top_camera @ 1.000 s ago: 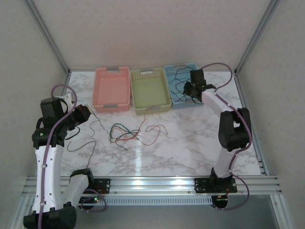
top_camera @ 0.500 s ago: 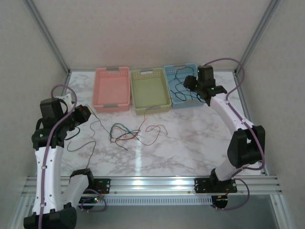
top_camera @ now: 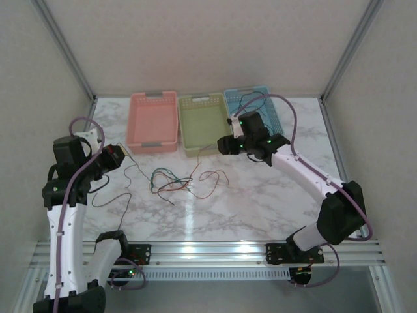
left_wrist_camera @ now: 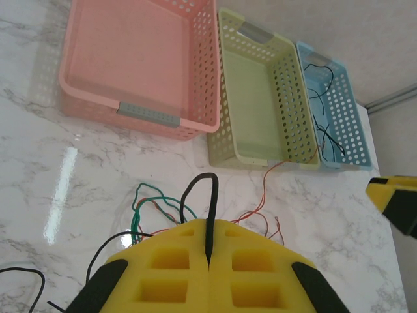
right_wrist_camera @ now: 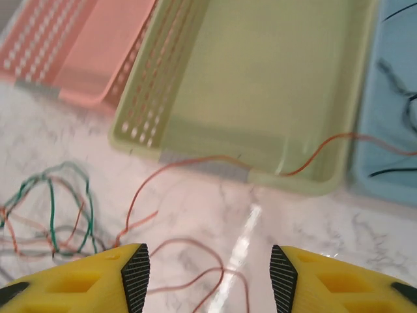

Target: Untangle the cables

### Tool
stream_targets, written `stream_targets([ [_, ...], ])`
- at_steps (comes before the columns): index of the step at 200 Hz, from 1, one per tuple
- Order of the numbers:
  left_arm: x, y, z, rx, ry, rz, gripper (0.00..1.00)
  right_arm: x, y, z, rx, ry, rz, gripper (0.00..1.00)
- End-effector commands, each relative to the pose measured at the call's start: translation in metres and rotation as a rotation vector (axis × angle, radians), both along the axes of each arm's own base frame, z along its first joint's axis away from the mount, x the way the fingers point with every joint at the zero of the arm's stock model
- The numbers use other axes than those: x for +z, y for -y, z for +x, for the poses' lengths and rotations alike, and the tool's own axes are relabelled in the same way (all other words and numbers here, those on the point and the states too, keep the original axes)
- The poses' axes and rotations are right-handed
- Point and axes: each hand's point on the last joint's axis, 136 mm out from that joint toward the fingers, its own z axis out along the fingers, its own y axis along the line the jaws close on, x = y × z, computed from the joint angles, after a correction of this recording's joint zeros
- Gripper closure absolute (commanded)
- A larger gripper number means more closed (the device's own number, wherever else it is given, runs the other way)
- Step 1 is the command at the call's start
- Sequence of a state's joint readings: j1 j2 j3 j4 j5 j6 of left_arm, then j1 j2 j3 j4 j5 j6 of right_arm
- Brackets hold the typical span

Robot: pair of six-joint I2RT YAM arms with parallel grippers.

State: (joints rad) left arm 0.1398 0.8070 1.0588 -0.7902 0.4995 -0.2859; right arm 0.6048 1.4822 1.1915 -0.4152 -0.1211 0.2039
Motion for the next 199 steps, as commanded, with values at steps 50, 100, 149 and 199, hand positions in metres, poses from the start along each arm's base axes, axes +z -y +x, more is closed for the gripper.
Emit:
stream_targets([
  [50,0.021,0.002,-0.009,0.000,0.044,0.003,1.00,-0.057,-0.016,-0.037,-0.050,-0.231,0.038,0.42],
  [100,0.018,-0.001,-0.010,0.011,0.043,0.020,1.00,-0.090,-0.040,-0.037,-0.257,-0.394,0.092,0.43],
  [149,0.017,-0.001,-0.010,0.009,0.044,0.023,1.00,-0.120,-0.056,-0.043,-0.324,-0.458,0.062,0.44],
  [199,0.013,-0.001,-0.010,0.012,0.040,0.028,1.00,-0.135,-0.057,-0.037,-0.370,-0.479,0.046,0.49],
])
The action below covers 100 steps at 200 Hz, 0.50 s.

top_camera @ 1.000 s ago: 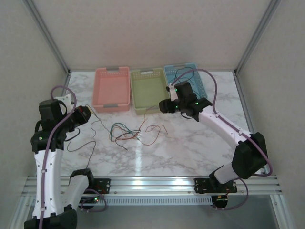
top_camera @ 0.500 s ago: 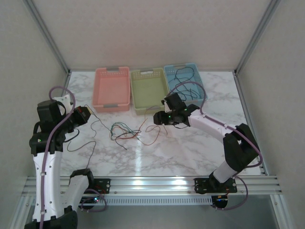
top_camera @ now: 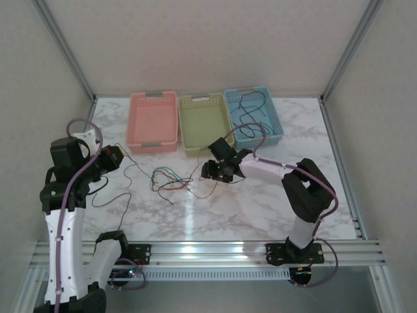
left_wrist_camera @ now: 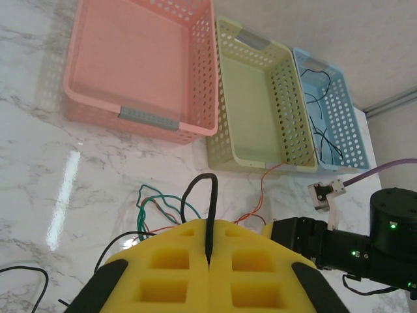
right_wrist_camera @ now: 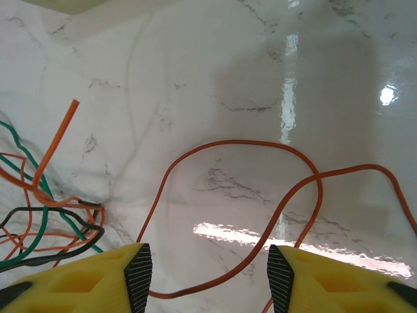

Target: Untangle the cables

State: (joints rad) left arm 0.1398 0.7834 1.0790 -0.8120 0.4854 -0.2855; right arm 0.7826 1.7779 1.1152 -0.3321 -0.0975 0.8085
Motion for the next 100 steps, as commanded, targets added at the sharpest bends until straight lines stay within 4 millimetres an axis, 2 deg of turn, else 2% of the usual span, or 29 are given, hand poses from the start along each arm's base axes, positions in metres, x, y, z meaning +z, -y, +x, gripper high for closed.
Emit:
stream_targets([
  [1,0.004,0.000,-0.004,0.000,0.019,0.016,1.00,0.002,-0.006,0.011,-0.048,0.013,0.004,0.49],
  [27,0.004,0.001,-0.003,-0.005,0.020,0.011,1.00,-0.002,-0.010,0.014,-0.049,0.005,0.003,0.54],
  [57,0.002,0.001,-0.003,-0.003,0.017,0.013,1.00,-0.002,-0.012,0.020,-0.052,0.019,-0.007,0.65],
  [80,0.001,0.000,-0.004,0.001,0.015,0.020,1.00,0.000,-0.015,0.022,-0.049,0.024,0.000,0.80],
  [100,0.003,-0.003,-0.004,0.015,0.020,0.029,1.00,0.016,-0.016,0.023,-0.037,0.049,0.013,0.90],
])
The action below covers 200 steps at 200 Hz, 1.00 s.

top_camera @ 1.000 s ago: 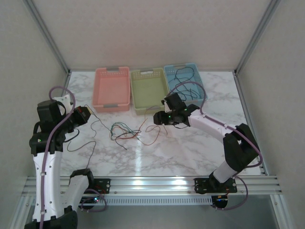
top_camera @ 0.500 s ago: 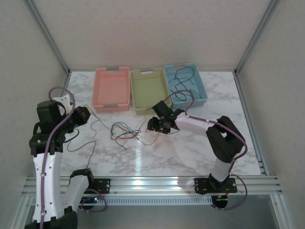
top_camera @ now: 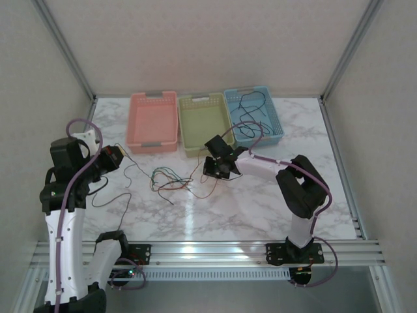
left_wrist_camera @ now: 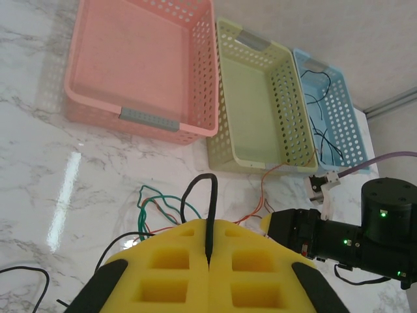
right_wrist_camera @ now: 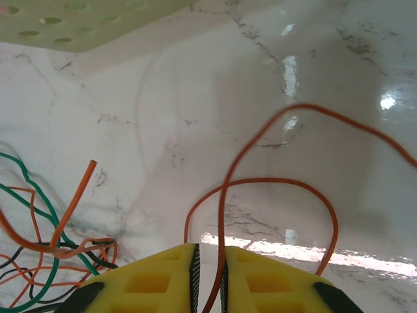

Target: Untangle the cables

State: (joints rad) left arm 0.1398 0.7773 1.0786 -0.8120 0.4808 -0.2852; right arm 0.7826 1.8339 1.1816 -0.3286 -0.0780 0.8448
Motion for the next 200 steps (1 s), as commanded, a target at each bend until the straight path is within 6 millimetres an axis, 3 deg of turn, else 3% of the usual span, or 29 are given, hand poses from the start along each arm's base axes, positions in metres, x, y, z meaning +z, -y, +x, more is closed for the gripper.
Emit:
stream_targets([
  [1,0.002,-0.003,-0.003,0.013,0.014,0.026,1.00,0.016,-0.005,0.007,0.005,0.043,0.006,0.91],
  [18,0.005,-0.004,-0.002,0.023,0.024,0.025,1.00,0.041,-0.003,0.008,0.018,0.091,0.020,1.00],
  [34,0.006,-0.006,-0.002,0.037,0.026,0.034,1.00,0.073,-0.001,0.009,0.031,0.158,0.041,1.00],
  [60,-0.003,-0.016,-0.004,0.079,0.007,0.072,1.00,0.142,0.003,0.010,0.055,0.314,0.118,1.00],
  [92,-0.010,-0.027,-0.009,0.135,-0.001,0.114,1.00,0.231,0.025,0.012,0.050,0.532,0.139,1.00],
  [123,-0.016,-0.038,-0.011,0.191,-0.019,0.150,1.00,0.309,0.055,0.006,0.034,0.740,0.129,1.00],
  [156,-0.020,-0.047,-0.012,0.233,-0.033,0.177,1.00,0.383,0.102,-0.010,-0.032,0.954,0.095,1.00],
  [186,-0.022,-0.053,-0.013,0.259,-0.041,0.199,1.00,0.433,0.148,-0.029,-0.110,1.116,0.045,1.00],
  [200,-0.023,-0.054,-0.013,0.265,-0.045,0.201,1.00,0.447,0.166,-0.035,-0.145,1.169,0.007,1.00],
])
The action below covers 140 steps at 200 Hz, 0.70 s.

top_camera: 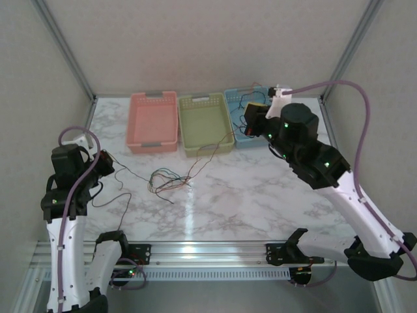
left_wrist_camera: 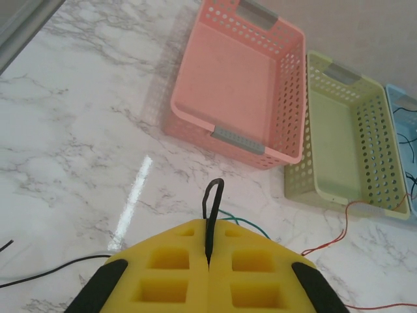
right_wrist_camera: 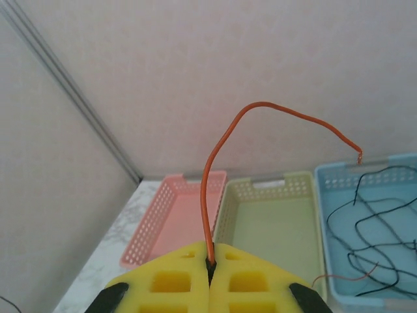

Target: Untangle the cables

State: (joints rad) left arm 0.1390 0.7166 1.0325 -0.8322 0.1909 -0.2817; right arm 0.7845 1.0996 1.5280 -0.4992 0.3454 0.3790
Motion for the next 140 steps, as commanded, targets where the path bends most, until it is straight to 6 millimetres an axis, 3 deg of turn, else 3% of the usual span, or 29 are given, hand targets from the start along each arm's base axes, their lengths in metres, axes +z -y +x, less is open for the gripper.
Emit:
stream_targets([
  [1,-0.005,-0.007,-0.004,0.029,-0.019,0.036,1.00,0.033,0.042,-0.011,-0.130,0.123,-0.073,1.00],
  [35,-0.007,-0.013,-0.005,0.055,-0.033,0.056,1.00,0.058,0.087,-0.027,-0.264,0.215,-0.105,1.00],
  [81,-0.009,-0.027,-0.012,0.118,-0.054,0.111,1.00,0.079,0.138,-0.042,-0.461,0.284,-0.184,1.00],
  [140,-0.009,-0.055,-0.021,0.249,-0.097,0.212,1.00,0.096,0.186,-0.057,-0.682,0.324,-0.319,1.00],
])
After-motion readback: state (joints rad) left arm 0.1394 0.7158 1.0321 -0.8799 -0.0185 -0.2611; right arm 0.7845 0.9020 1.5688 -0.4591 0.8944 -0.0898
